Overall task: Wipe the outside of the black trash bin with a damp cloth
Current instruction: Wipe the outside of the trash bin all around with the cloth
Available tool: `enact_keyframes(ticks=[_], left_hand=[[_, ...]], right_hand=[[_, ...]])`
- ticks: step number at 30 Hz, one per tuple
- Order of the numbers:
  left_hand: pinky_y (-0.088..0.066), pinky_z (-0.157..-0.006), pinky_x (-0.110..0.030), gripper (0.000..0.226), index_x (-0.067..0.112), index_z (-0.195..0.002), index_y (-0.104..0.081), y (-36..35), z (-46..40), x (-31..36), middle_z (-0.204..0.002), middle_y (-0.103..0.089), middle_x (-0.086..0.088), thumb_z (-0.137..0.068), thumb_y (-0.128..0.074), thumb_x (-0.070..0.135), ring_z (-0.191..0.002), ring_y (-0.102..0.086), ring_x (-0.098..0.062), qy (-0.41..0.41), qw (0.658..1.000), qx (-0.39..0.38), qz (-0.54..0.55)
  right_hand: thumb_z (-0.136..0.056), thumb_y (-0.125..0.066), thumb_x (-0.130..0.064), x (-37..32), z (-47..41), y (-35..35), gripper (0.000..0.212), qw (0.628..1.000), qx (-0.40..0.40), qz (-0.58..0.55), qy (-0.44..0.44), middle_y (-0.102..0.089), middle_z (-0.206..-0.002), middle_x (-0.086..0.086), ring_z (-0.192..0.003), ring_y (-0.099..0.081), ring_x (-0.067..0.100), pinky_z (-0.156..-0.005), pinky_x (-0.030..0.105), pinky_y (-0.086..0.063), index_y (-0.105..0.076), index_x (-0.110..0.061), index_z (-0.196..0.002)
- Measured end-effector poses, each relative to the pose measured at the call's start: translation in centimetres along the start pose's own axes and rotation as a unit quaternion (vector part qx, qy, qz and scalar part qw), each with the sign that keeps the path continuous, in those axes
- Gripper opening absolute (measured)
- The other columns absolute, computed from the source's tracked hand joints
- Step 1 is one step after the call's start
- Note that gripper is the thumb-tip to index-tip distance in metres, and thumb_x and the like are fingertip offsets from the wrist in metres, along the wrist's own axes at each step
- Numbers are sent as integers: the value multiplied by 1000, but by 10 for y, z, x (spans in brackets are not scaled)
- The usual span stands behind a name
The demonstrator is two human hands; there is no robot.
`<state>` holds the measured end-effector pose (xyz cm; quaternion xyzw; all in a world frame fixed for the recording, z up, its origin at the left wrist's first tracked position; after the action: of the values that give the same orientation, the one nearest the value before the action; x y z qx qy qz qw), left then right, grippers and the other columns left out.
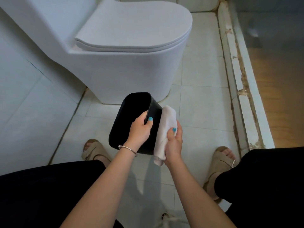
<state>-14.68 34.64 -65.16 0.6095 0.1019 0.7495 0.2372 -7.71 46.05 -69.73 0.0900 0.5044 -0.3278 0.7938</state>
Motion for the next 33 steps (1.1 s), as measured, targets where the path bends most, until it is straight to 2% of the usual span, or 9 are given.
enact_keyframes(ticks=[3,6,10,13,17,21,27,30,33], left_hand=[[-41,-104,-36,39,30,-136,-49,-3,0,-5,-130,-59,7,-97,-47,26,-119,-53,-16,2,998,10,-55],[-41,-104,-36,37,29,-135,-50,3,-1,-13,-129,-59,6,-98,-45,27,-117,-53,-14,22,999,16,-19],[-41,-99,-28,36,14,-133,-52,10,-2,-14,-122,-58,7,-101,-41,28,-115,-52,-11,51,995,47,66],[-39,-96,-26,34,11,-131,-52,7,-1,-11,-119,-57,7,-102,-41,25,-115,-52,-12,45,995,51,76],[-34,-100,-22,40,16,-141,-44,2,-2,-7,-131,-51,6,-102,-40,26,-124,-44,-9,33,998,25,56],[-31,-105,-24,43,19,-145,-39,1,-3,-10,-144,-45,2,-102,-40,27,-134,-39,-16,18,1000,10,10],[-35,-98,-24,41,22,-142,-43,10,-4,-18,-138,-51,3,-101,-41,27,-128,-45,-16,17,1000,13,-23],[-42,-99,-31,42,24,-141,-43,17,-5,-23,-137,-52,4,-100,-42,32,-127,-48,-19,9,996,7,-92],[-45,-90,-31,40,28,-139,-45,22,0,-21,-132,-57,4,-100,-44,34,-119,-53,-21,-22,982,-1,-185]], right_hand=[[-103,-40,-26,9,9,-4,34,999,-22,-36,-29,-55,-128,-1,-105,-57,12,-75,23,-48,-42,-37,-135],[-102,-43,-26,9,15,-6,31,994,-70,-65,-48,-59,-127,1,-109,-60,17,-80,26,-52,-46,-34,-133],[-101,-45,-24,-12,10,-7,31,989,-118,-86,-31,-63,-122,0,-106,-63,17,-84,29,-55,-50,-29,-130],[-101,-45,-27,-23,3,6,29,991,-93,-94,-33,-64,-118,1,-100,-64,16,-77,27,-55,-50,-28,-130],[-102,-44,-31,-26,-3,30,30,994,-44,-95,-36,-63,-121,-3,-105,-63,16,-79,30,-52,-49,-32,-131],[-102,-42,-30,-24,-6,42,27,993,-19,-105,-50,-61,-117,-4,-102,-62,18,-72,31,-52,-47,-35,-128],[-102,-40,-31,-22,-8,47,30,993,-4,-100,-58,-60,-118,-5,-103,-61,18,-72,32,-51,-46,-35,-132],[-102,-41,-31,-20,-7,47,34,994,-7,-92,-54,-61,-119,-6,-102,-61,17,-70,31,-50,-45,-35,-136],[-102,-41,-30,-19,-6,47,34,995,-10,-91,-48,-61,-121,-5,-104,-61,17,-73,30,-51,-46,-34,-136]])
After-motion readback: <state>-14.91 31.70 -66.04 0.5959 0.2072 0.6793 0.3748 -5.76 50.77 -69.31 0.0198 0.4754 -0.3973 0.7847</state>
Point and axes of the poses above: each hand's wrist, its own z-axis away from the middle knuckle, its own y-axis out of the back of the hand, x = y × z, the point moved 4 cm from there along -z, towards the middle knuckle
